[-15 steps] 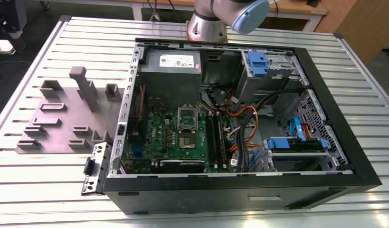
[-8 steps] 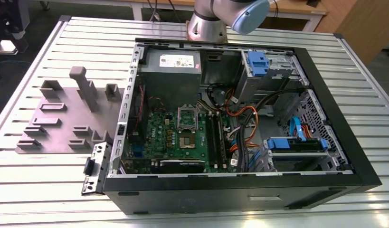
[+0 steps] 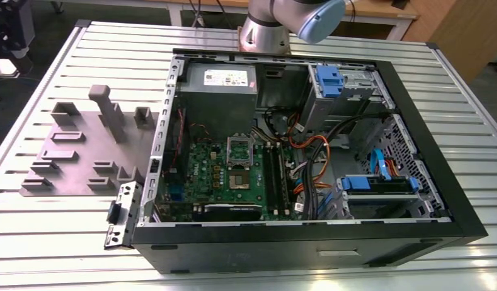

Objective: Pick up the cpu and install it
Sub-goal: 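Pick up the cpu and move it towards the insertion slot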

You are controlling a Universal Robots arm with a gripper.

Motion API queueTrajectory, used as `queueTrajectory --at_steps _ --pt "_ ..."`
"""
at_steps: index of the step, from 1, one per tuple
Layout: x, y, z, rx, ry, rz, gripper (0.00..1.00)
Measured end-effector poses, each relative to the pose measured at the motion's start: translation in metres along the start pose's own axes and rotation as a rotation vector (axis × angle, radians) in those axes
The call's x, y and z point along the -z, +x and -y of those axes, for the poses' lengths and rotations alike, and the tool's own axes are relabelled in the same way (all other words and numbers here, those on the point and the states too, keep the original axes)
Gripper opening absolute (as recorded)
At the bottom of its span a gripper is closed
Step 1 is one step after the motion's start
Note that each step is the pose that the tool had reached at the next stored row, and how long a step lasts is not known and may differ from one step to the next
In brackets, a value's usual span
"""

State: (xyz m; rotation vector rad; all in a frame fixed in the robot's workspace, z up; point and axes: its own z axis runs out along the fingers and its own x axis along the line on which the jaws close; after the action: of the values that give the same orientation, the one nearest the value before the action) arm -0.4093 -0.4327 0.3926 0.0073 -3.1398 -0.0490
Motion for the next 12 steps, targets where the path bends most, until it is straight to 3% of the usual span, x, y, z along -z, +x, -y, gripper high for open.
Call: queueTrajectory --at_steps 6,12 --pt "0.0 -0.0129 0.0014 0.0 -0.0001 -0.0019 0.47" --pt "0.0001 -0.0182 0.0014 0.0 0.0 -0.0021 0.47"
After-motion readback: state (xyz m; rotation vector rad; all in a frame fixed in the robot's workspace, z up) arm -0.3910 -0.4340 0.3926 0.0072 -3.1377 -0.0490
